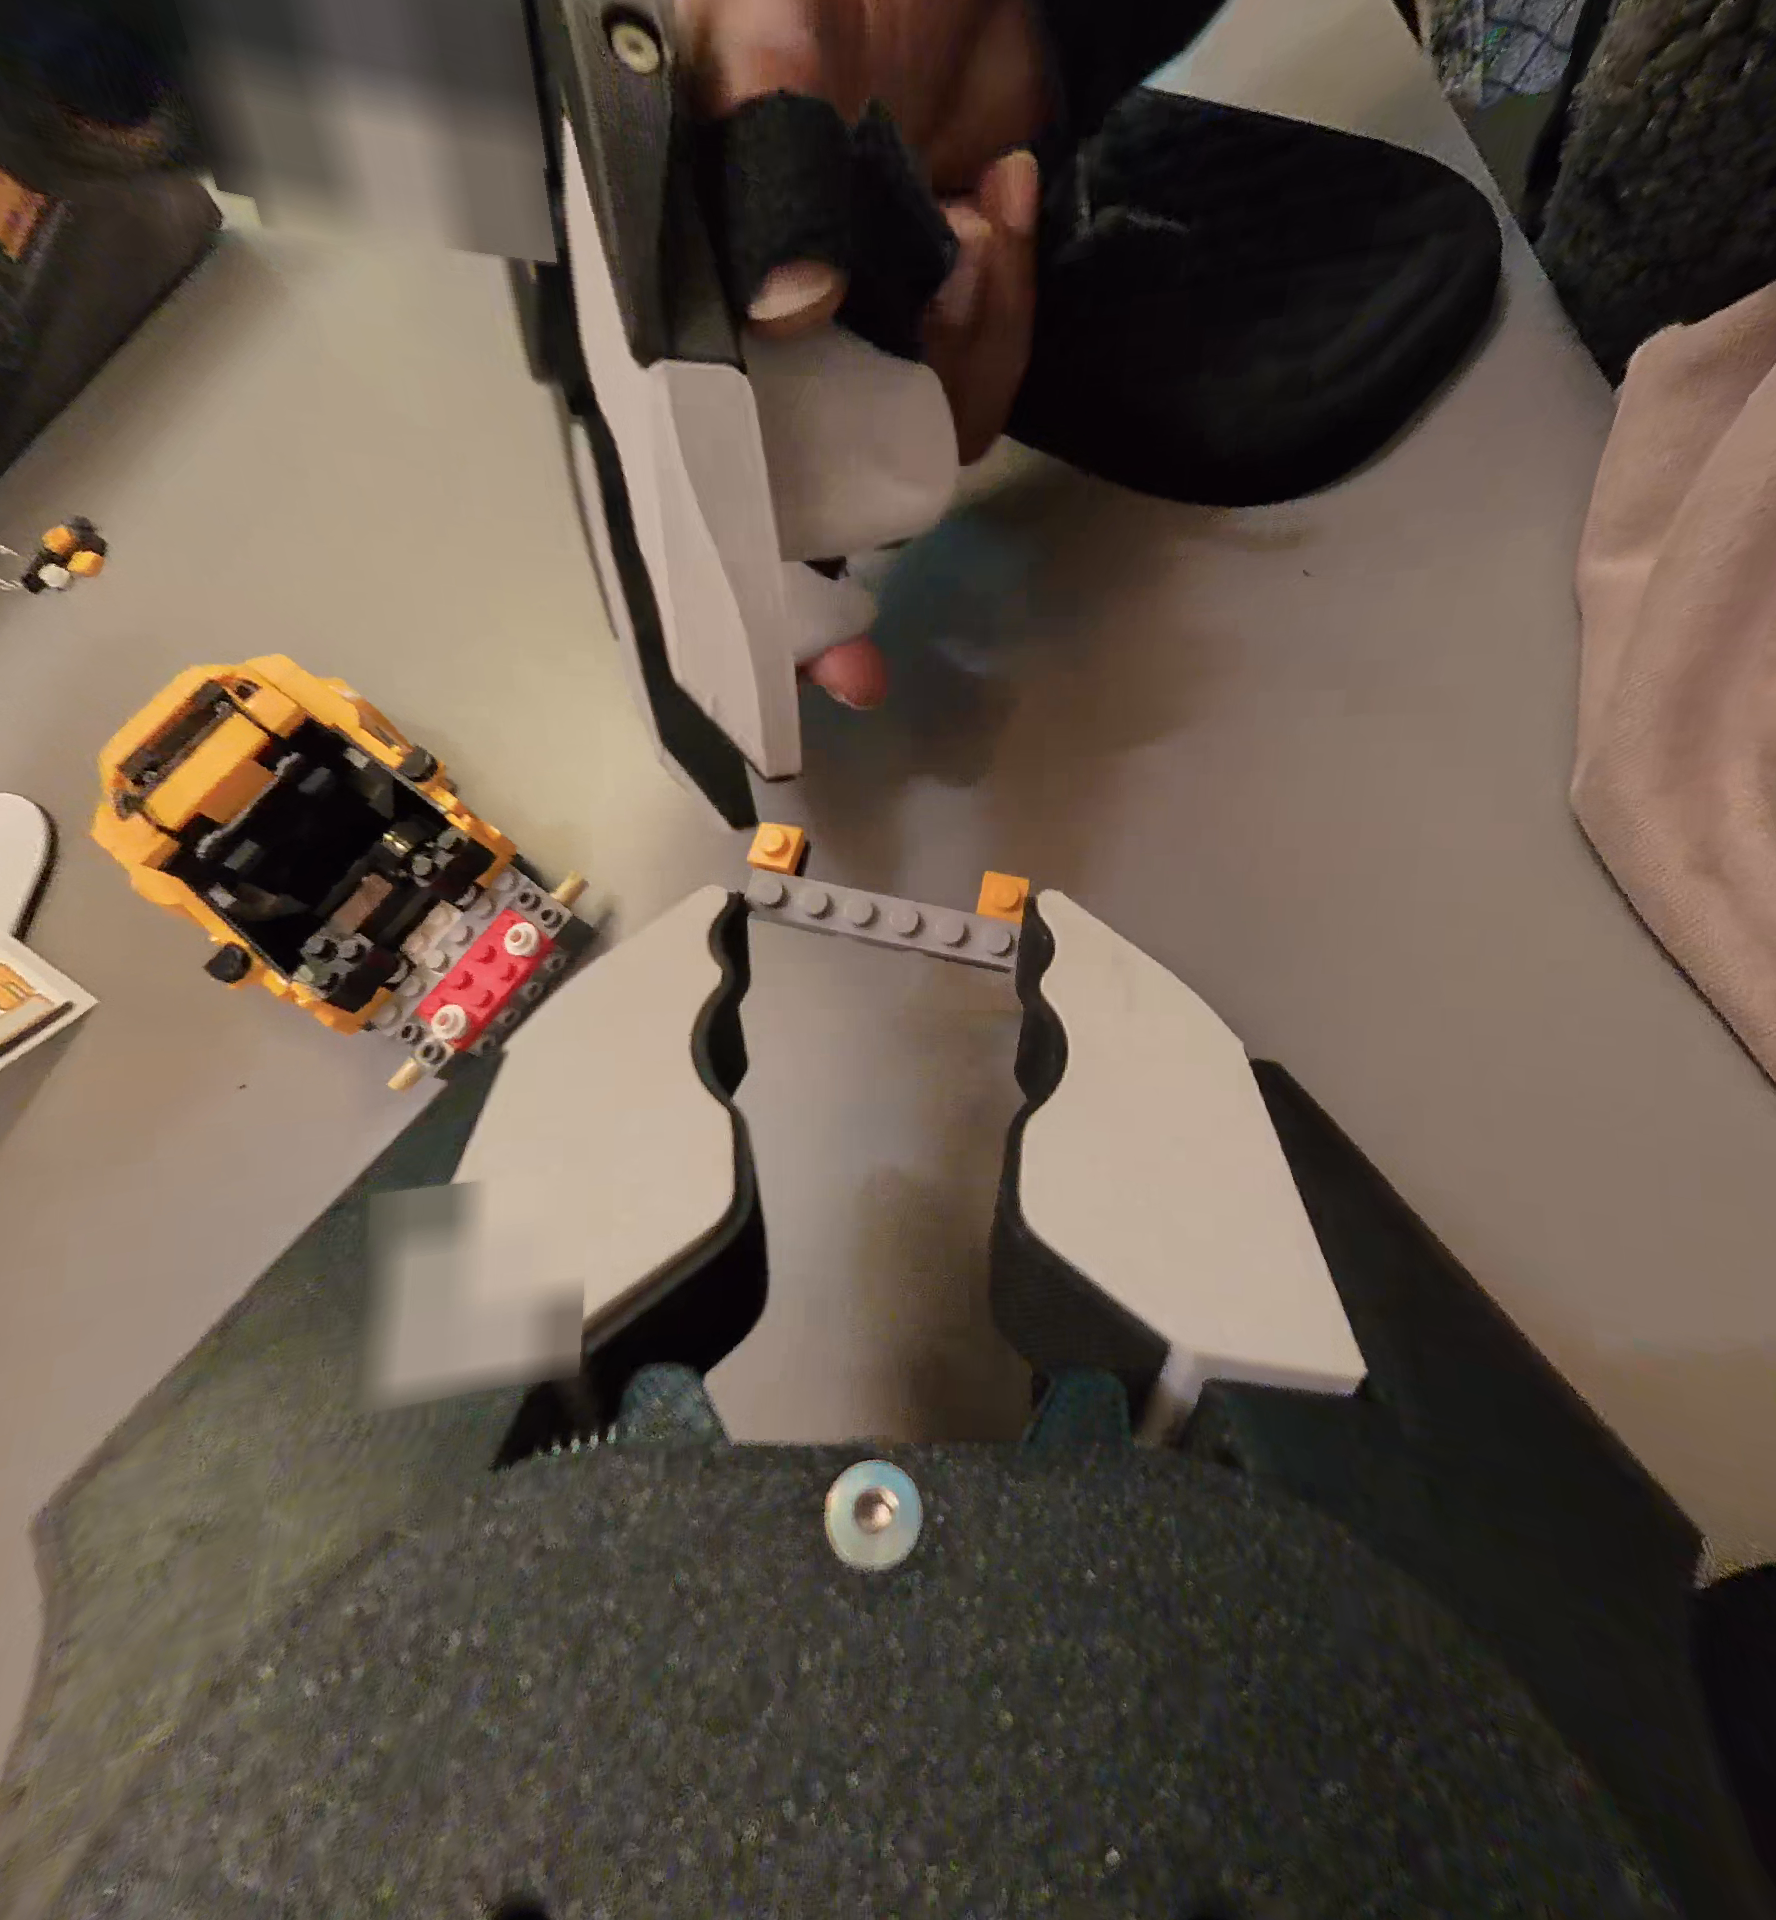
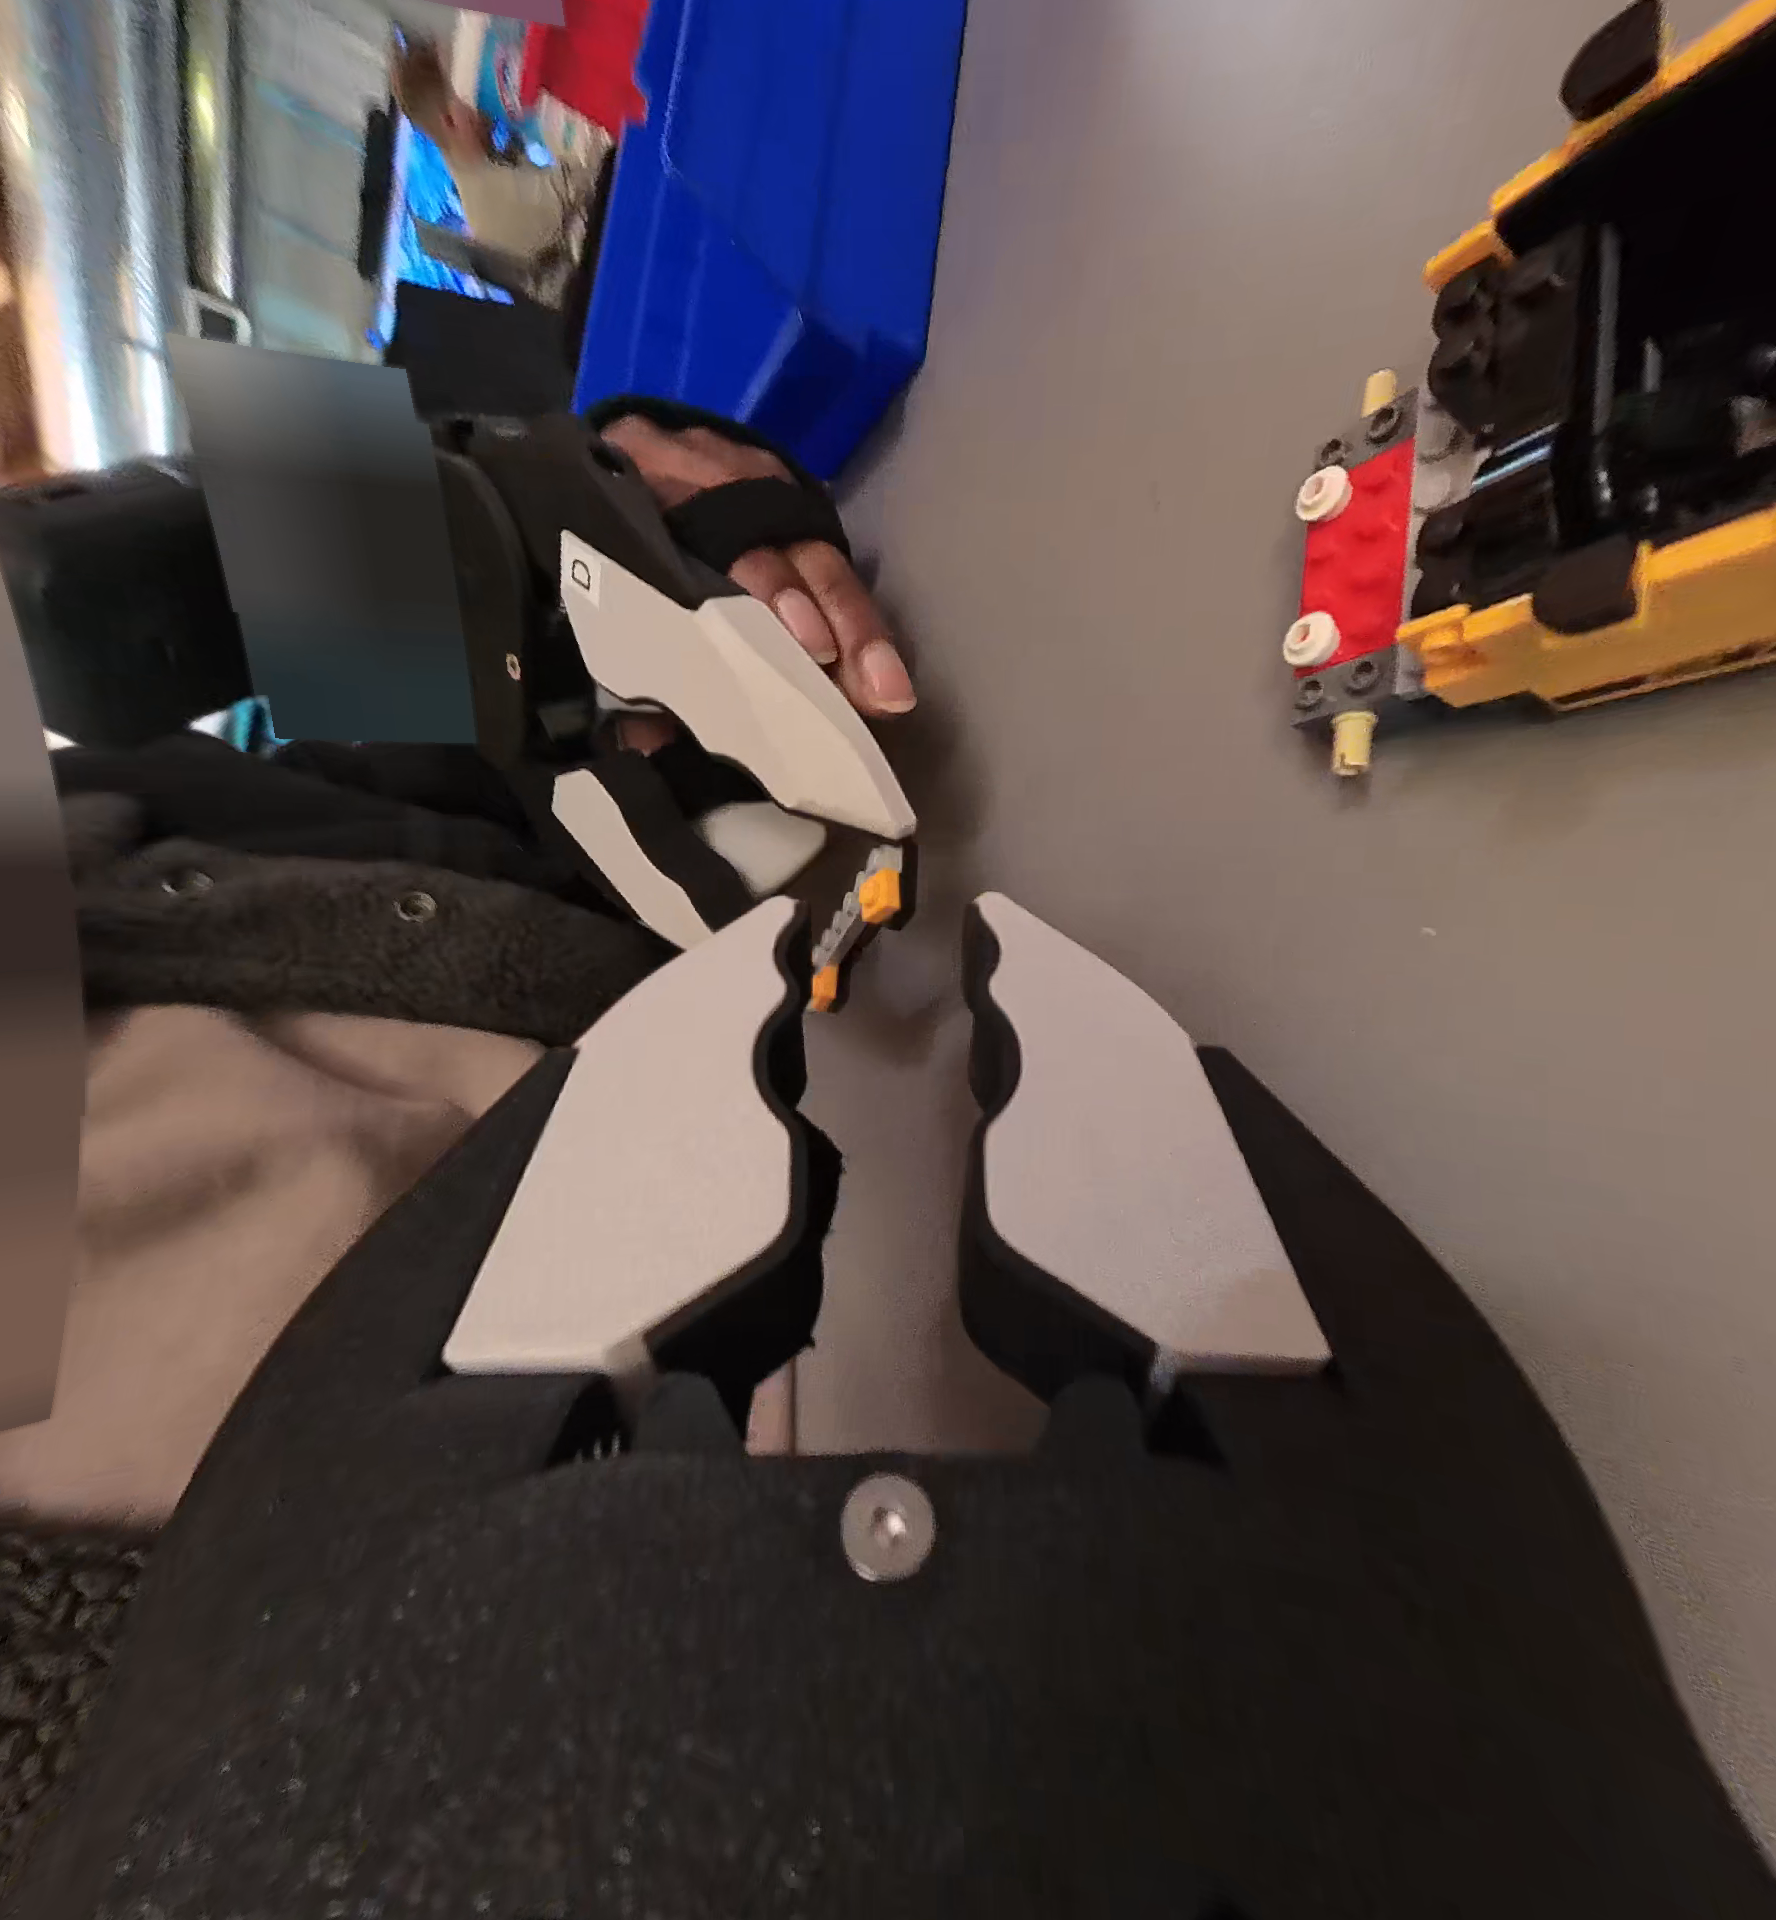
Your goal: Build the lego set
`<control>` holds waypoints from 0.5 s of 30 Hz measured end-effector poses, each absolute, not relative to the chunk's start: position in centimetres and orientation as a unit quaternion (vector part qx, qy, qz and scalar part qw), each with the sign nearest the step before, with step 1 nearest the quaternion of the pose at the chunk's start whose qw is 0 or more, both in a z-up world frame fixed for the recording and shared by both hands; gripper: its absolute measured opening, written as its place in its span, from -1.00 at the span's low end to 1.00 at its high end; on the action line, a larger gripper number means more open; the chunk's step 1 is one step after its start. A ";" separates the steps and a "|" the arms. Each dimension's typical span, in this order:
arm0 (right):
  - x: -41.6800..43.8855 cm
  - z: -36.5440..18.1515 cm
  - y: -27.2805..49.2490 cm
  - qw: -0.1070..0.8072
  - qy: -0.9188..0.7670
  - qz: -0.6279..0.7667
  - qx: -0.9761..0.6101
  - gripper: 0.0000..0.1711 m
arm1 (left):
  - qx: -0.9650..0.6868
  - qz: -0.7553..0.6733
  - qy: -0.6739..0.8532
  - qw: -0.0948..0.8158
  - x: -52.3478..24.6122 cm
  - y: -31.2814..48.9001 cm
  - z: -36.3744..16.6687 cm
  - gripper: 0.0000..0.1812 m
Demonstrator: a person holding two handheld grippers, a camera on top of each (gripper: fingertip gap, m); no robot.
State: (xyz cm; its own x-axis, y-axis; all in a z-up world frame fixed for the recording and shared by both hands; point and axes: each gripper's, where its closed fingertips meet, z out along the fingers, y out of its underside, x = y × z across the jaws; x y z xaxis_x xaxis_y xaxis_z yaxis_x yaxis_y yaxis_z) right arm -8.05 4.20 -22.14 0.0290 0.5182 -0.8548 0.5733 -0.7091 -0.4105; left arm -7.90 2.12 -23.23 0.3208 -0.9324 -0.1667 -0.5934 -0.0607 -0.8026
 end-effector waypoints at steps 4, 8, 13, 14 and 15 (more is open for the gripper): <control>-8.7 -22.0 3.6 0.035 0.350 -0.603 0.716 -0.70 | -0.694 -0.200 0.550 0.420 -7.8 2.0 -22.9 -0.45; -9.1 -22.0 3.3 0.046 0.342 -0.610 0.714 -0.77 | -0.693 -0.193 0.553 0.421 -7.9 2.0 -22.9 -0.45; -9.1 -21.8 2.9 0.049 0.345 -0.613 0.709 -0.88 | -0.688 -0.185 0.554 0.431 -7.9 2.0 -22.4 -0.45; -9.1 -21.7 2.8 0.048 0.345 -0.616 0.707 -0.89 | -0.685 -0.181 0.556 0.435 -7.9 2.0 -22.3 -0.45; -9.0 -21.6 2.8 0.049 0.346 -0.619 0.703 -0.89 | -0.681 -0.179 0.559 0.438 -7.8 1.9 -22.2 -0.45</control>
State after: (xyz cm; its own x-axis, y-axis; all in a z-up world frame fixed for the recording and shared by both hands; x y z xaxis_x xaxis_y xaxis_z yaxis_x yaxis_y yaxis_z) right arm -9.02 2.78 -21.55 -0.0058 0.4266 -0.9044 0.5479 -0.7552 -0.3598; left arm -7.85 1.91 -22.16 0.3102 -0.9180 -0.2472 -0.6050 0.0099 -0.7961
